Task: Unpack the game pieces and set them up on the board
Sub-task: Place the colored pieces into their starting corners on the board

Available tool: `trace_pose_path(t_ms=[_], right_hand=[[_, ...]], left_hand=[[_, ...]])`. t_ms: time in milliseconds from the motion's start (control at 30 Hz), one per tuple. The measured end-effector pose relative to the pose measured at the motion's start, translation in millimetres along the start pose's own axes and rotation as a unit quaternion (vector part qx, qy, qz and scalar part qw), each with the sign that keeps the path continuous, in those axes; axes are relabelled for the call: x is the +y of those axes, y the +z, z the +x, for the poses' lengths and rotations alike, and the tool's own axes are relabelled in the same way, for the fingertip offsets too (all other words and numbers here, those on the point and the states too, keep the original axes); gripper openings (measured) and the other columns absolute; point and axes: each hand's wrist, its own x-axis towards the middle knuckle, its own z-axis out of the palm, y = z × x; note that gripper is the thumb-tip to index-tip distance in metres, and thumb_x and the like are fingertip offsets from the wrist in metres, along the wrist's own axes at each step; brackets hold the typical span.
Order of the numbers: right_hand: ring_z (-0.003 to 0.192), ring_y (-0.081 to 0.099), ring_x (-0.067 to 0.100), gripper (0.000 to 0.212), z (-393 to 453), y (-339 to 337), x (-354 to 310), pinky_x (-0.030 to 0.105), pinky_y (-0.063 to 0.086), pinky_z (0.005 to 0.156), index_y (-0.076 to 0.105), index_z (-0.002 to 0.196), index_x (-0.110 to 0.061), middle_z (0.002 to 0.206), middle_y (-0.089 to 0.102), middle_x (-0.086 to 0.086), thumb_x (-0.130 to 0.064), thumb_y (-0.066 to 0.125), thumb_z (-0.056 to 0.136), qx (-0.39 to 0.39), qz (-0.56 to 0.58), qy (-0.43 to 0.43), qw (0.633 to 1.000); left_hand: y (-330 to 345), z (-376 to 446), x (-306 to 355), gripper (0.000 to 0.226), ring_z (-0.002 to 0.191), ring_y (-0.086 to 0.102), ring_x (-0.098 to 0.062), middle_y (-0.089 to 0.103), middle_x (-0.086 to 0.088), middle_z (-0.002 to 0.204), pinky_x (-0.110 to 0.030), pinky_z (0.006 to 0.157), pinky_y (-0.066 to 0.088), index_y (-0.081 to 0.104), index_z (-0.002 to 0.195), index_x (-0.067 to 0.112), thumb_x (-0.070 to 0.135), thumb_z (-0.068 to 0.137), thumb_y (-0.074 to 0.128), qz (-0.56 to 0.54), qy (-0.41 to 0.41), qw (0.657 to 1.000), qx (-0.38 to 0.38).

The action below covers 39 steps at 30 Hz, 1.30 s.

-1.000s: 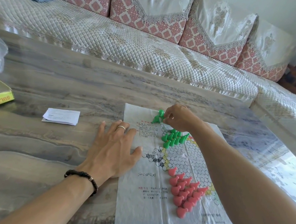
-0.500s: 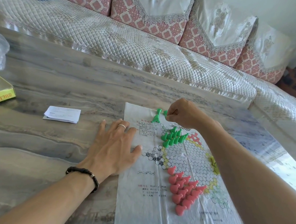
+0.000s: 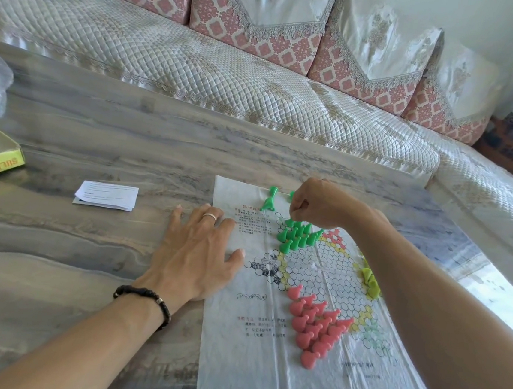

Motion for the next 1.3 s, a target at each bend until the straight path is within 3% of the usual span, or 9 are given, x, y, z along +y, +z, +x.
trace_pose_path(t_ms=[267,367,500,700,833,1000,1133,1200,1300], right_hand=[[0.068,0.064,0.004,0.009,2,7,2,0.014,0.043,0.056,0.074,0.092,-0.012,0.086,0.073,-0.004,-0.011,0.068,0.086,-0.002,-0.010,-0.003,1.000],[0.081,0.068,0.021,0.015,7,0,6,0.027,0.056,0.068,0.072,0.094,-0.001,0.095,0.073,0.008,-0.010,0.059,0.091,0.038,0.010,-0.011,0.999],[0.082,0.069,0.025,0.025,20,1,16,0.025,0.058,0.068,0.070,0.098,0.004,0.103,0.072,0.012,0.002,0.046,0.091,0.110,0.026,0.034,0.993],[0.065,0.058,0.012,0.016,46,18,23,0.025,0.047,0.062,0.070,0.087,-0.006,0.083,0.068,0.003,-0.020,0.065,0.090,0.140,0.070,0.131,0.979],[0.067,0.062,0.016,0.007,56,26,20,0.021,0.048,0.055,0.071,0.083,-0.004,0.080,0.070,0.005,-0.009,0.066,0.085,0.113,0.079,0.158,0.978],[0.069,0.063,0.021,0.016,49,18,17,0.033,0.056,0.062,0.070,0.091,0.000,0.084,0.071,0.010,-0.004,0.056,0.088,0.132,0.065,0.128,0.981],[0.047,0.041,0.017,0.024,29,3,9,0.023,0.040,0.043,0.059,0.067,0.010,0.056,0.056,0.014,0.005,0.045,0.086,0.119,0.076,0.065,0.988],[0.041,0.029,0.012,0.030,16,-2,2,0.021,0.032,0.042,0.047,0.056,-0.002,0.047,0.041,0.001,0.010,0.040,0.082,0.113,0.080,0.033,0.990],[0.038,0.037,0.005,0.028,3,-5,-4,0.013,0.032,0.035,0.067,0.074,0.001,0.062,0.054,-0.016,0.008,0.043,0.085,0.089,0.058,0.011,0.994]], left_hand=[[0,0,1,0.053,0.140,0.023,-0.019,0.040,-0.001,0.145,-0.051,0.113,0.014,0.046,0.129,0.027,0.058,0.088,0.034,-0.002,-0.001,1.000,0.006],[1,0,0,0.054,0.140,0.024,-0.019,0.040,-0.002,0.145,-0.051,0.113,0.014,0.046,0.129,0.027,0.058,0.087,0.034,-0.002,-0.001,1.000,0.006],[1,1,0,0.056,0.141,0.023,-0.019,0.040,-0.002,0.146,-0.052,0.113,0.014,0.046,0.129,0.027,0.059,0.086,0.032,-0.003,0.000,1.000,0.007],[2,0,0,0.056,0.141,0.021,-0.018,0.039,-0.002,0.146,-0.051,0.113,0.014,0.044,0.130,0.028,0.059,0.086,0.029,-0.005,-0.003,1.000,0.008],[2,1,0,0.056,0.142,0.020,-0.019,0.038,-0.002,0.147,-0.051,0.114,0.012,0.043,0.132,0.028,0.059,0.086,0.031,-0.005,-0.003,1.000,0.006],[1,0,0,0.054,0.141,0.022,-0.019,0.039,-0.003,0.147,-0.051,0.114,0.013,0.045,0.130,0.027,0.058,0.087,0.032,-0.001,-0.001,1.000,0.008],[0,1,0,0.054,0.141,0.022,-0.019,0.039,-0.003,0.146,-0.050,0.113,0.013,0.045,0.130,0.027,0.058,0.088,0.033,0.002,-0.002,1.000,0.006],[-1,1,1,0.054,0.141,0.023,-0.020,0.039,-0.003,0.147,-0.050,0.113,0.013,0.045,0.130,0.027,0.058,0.088,0.034,0.002,-0.003,1.000,0.006],[-3,0,2,0.053,0.141,0.023,-0.020,0.039,-0.002,0.146,-0.050,0.113,0.014,0.045,0.130,0.027,0.058,0.088,0.034,0.005,-0.003,1.000,0.005]])
